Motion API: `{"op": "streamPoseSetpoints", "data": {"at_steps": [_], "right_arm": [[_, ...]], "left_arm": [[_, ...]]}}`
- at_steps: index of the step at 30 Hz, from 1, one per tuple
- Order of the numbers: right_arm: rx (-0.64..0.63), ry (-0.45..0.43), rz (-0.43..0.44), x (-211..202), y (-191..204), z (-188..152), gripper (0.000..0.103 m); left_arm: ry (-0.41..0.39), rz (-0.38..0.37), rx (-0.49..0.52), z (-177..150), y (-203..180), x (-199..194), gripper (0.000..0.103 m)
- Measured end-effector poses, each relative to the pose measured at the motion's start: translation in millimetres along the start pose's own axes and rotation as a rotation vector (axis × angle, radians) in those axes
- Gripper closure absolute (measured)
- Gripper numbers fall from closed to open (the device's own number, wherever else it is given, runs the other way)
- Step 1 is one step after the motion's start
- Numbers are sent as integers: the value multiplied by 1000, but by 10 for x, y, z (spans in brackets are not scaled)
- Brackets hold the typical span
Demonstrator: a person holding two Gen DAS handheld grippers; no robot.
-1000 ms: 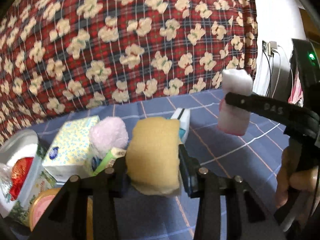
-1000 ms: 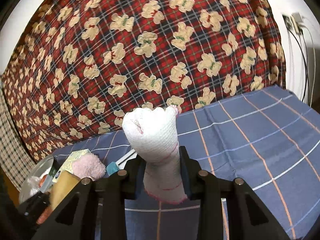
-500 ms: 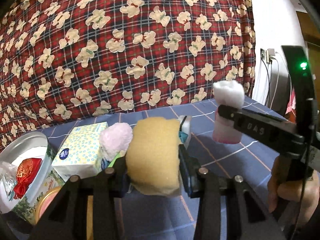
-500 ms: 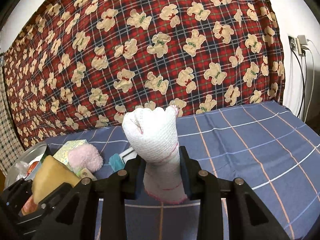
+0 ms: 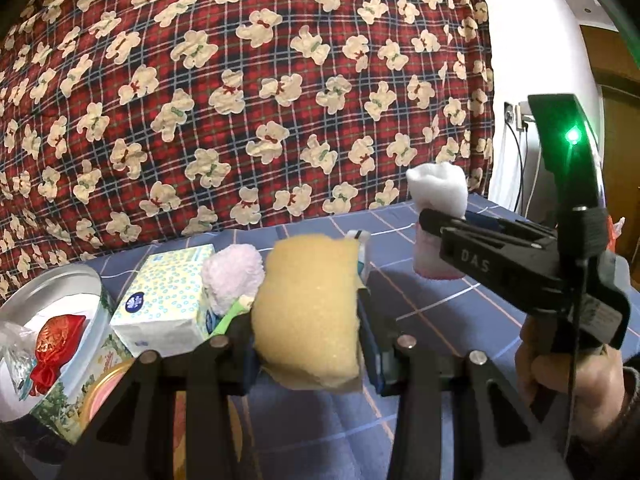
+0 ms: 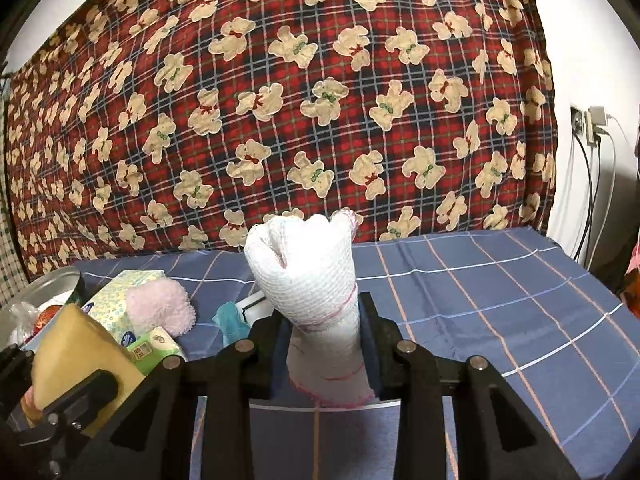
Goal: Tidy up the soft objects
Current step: 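Carry the yellow sponge and the white sock over the metal tin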
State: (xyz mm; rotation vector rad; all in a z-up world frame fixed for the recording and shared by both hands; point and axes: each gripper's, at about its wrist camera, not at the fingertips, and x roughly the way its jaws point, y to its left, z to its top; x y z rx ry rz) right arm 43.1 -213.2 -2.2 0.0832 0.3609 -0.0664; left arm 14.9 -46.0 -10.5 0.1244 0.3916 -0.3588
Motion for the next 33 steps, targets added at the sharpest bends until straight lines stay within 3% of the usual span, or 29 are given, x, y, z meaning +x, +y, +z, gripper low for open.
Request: {"op": "streamPoseSetpoints", "data": {"at_steps": [11,17,33], "right_arm": [[72,11,24,-210,52,-112,69],[20,-20,19,-347,266,-160,68],[11,-56,119,-558,929,-287,68]], "left_arm": [[-18,-16,3,-46,28,-118,62],[-30,-16,-3,-70,81,-205,62],[-112,5,-59,-216,586,-597,62]]}}
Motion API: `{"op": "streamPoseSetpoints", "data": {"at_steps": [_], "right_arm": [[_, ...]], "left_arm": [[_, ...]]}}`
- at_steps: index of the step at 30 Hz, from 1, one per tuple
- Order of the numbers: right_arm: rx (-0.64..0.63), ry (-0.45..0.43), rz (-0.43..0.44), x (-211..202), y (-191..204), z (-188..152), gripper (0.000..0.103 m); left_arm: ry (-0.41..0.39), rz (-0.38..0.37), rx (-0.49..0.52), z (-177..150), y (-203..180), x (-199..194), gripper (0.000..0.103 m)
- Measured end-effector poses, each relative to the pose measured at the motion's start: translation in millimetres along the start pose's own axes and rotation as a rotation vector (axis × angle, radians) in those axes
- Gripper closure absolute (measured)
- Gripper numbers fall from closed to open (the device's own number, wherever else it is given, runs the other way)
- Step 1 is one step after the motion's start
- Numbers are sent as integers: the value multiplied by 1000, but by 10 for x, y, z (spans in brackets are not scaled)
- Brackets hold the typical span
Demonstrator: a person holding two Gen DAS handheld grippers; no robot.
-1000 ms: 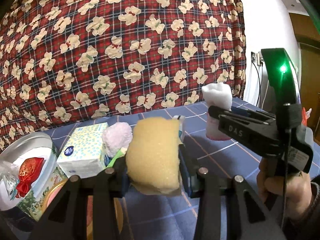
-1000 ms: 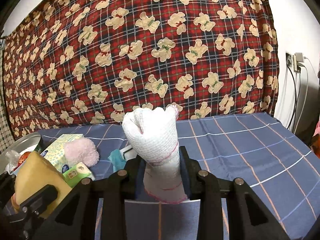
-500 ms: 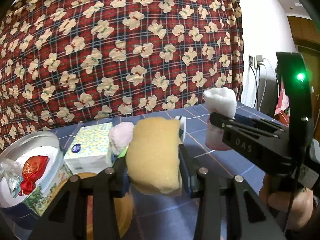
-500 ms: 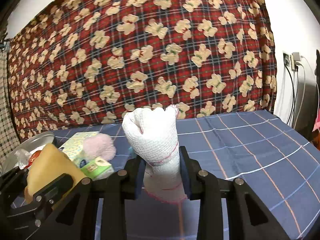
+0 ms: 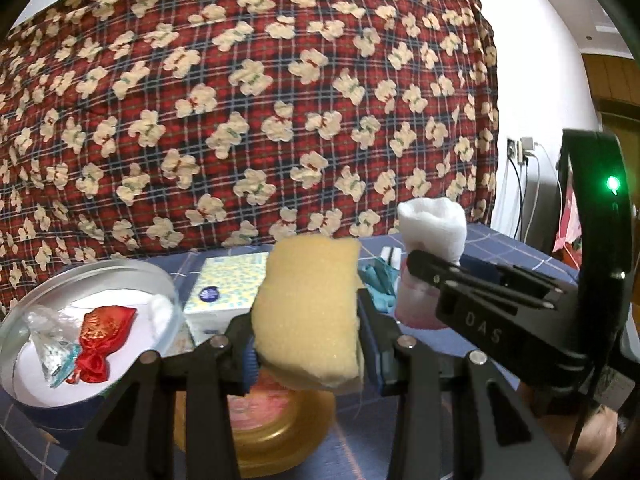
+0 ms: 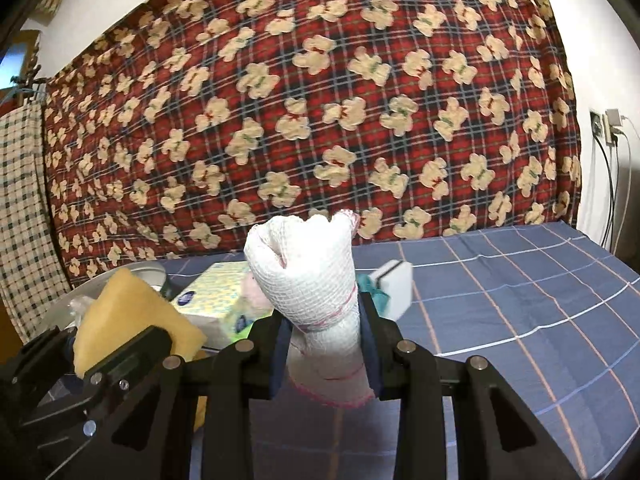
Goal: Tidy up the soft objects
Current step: 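Carry the yellow sponge and the white sock over the metal tin, then lower both items into the tin and open both grippers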
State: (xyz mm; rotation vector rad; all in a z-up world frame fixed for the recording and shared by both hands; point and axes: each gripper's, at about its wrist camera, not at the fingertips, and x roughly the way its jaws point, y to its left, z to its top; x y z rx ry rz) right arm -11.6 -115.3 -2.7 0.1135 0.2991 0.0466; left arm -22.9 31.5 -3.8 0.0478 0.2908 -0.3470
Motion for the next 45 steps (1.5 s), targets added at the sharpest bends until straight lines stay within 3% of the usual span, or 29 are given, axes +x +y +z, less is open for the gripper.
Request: {"op": "streamPoseSetpoints", "data": {"at_steps": [9,22,33,45], "right_arm": [[-31,-24,24,-5,379,-41,68],[-122,-20,116,92,1124,-124,68],[-189,4,205,240,1734,-185,68],[-182,46,214,512,2065,-163,68]], "left_arm": [[-41,24,-47,-16,371,-165,62],[-66,175,-113,-48,1079,-291,62],[-41,303,-197,-121,1720,-369,63],[15,398,-260,-189,2160,-391,63]]}}
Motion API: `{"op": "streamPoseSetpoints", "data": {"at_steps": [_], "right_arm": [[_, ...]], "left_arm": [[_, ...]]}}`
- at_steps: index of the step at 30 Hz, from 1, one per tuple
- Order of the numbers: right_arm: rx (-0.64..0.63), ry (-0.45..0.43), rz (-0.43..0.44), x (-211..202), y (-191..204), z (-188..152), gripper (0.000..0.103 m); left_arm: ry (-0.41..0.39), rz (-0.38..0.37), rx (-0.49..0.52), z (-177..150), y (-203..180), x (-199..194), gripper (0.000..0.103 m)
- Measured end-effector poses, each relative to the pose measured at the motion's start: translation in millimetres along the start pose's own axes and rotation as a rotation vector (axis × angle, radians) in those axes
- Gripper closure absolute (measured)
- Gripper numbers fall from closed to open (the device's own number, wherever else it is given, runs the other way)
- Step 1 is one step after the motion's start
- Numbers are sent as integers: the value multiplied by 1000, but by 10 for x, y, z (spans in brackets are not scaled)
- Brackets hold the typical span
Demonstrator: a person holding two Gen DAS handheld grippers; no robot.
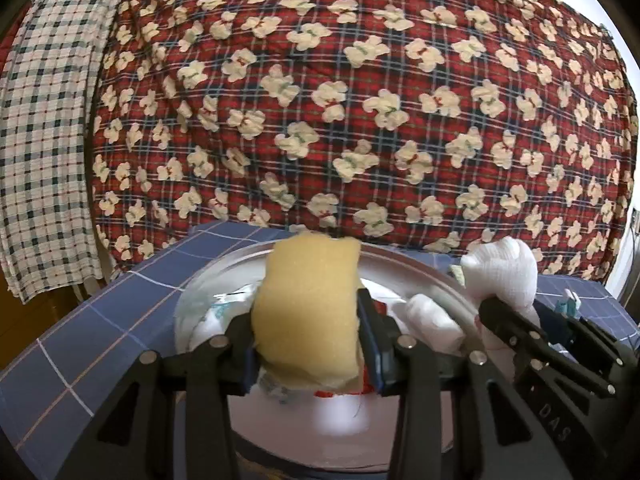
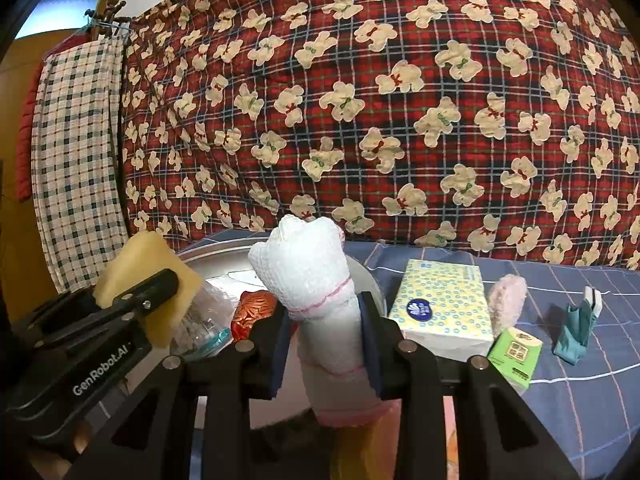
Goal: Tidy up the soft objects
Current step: 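Lower both items into the tin and open both grippers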
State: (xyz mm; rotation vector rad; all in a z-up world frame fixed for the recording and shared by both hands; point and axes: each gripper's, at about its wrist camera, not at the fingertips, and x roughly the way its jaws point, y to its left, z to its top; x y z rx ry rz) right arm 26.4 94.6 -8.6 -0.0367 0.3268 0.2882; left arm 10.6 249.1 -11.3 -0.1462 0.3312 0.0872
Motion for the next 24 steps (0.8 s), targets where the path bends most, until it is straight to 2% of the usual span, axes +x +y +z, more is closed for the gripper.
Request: {"op": "streamPoseSetpoints", "data": {"at_steps": [5,10,16,19,24], "right_arm": [[0,19,37,82,73,16,68],[3,24,55,135,138,38,68],[62,14,85,188,124,104,68],[101,26,96,245,106,120,68],[165,55,113,339,50,127,68]], "left_arm": [[32,19,-28,3,125,52,63],[29,38,-33,8,179,48,63],[14,60,-29,48,258,20,63],[2,96,-13,81,310,16,63],[23,135,-22,97,457,76,63]]}}
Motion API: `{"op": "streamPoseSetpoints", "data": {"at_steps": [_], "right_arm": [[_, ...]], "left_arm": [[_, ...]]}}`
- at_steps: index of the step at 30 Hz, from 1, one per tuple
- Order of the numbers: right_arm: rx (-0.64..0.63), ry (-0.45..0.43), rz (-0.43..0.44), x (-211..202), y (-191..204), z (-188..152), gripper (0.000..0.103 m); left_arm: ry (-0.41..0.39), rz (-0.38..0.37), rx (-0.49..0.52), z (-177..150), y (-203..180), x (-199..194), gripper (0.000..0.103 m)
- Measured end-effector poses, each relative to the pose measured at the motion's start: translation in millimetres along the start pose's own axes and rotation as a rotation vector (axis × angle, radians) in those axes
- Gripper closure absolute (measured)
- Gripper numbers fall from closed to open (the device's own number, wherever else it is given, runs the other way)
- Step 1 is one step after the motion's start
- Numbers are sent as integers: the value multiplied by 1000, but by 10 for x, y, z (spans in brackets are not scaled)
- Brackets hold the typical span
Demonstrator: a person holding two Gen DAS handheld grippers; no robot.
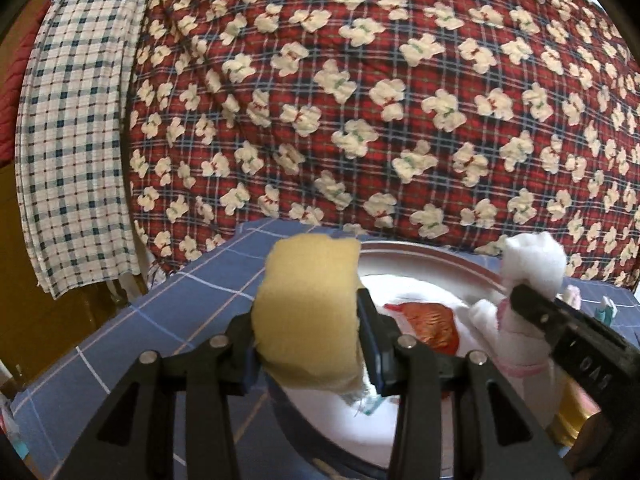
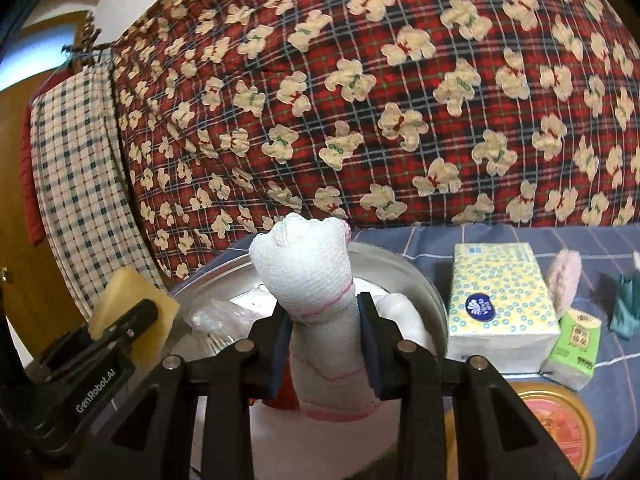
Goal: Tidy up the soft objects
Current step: 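Lower both items into the tin and open both grippers, then withdraw both grippers from the tin toward the remaining items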
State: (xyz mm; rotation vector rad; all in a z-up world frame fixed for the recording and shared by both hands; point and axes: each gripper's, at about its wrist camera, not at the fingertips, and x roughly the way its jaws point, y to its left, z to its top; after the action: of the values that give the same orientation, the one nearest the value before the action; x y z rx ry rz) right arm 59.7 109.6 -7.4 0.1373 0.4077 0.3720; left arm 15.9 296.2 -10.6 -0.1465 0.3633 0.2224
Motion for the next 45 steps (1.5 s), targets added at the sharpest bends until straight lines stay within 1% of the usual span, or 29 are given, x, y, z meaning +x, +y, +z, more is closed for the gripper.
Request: {"op": "streamPoseSetpoints", "data": {"at_steps": [4,8,11,13,15,19,23,25,26,27,28,29,30,31,32,33,34,35,37,40,42,45], "right_arm": [[20,37,7,57,-45,-30,68],[26,72,19,85,-58,-77,68],[15,102,27,124,-20,-110,68],[15,104,31,123,-17,-110,68],[14,103,33,113,-18,-113,68],[17,127,43,120,-12,-123,68],[-3,138,46,120,29,-135,68],[-16,143,53,123,48,-138,64],[-23,144,66,124,62,-141,60],[-27,144,75,115,75,-143,53],[-28,138,71,105,78,-145,51],[-25,126,63,88,70,-146,45],[-20,117,60,80,56,-146,41],[-9,99,57,56,25,-142,40],[1,89,55,39,1,-134,37],[15,76,53,18,-27,-127,32],[24,65,49,-4,-45,-116,29],[33,45,41,-41,-62,-104,26],[30,-5,23,-128,-64,-83,26],[-8,-74,-14,-252,-24,-56,23],[-43,-120,-66,-325,10,-50,17],[-81,-163,-142,-395,21,-34,17]], "left_arm": [[38,0,-4,-32,35,80,63],[58,-13,41,-57,-51,92,63],[95,-22,64,-71,-119,139,63],[112,-32,71,-79,-149,161,63],[123,-25,77,-87,-165,179,63],[168,-19,81,-105,-188,251,63],[189,-4,91,-122,-216,290,63],[189,2,102,-125,-235,293,54],[191,5,101,-127,-239,296,49],[193,4,94,-126,-234,299,41],[190,-1,77,-124,-225,292,38],[176,-9,60,-118,-215,270,35],[160,9,45,-113,-201,246,29],[138,29,31,-107,-194,212,16],[114,49,14,-102,-185,172,7],[106,72,-1,-102,-170,157,0],[94,115,-27,-99,-145,143,0],[81,133,-50,-96,-118,123,0],[59,119,-80,-93,-86,91,0],[48,146,-76,-93,-107,77,0],[28,170,-68,-95,-134,43,0],[5,206,-62,-103,-152,-2,0]]}}
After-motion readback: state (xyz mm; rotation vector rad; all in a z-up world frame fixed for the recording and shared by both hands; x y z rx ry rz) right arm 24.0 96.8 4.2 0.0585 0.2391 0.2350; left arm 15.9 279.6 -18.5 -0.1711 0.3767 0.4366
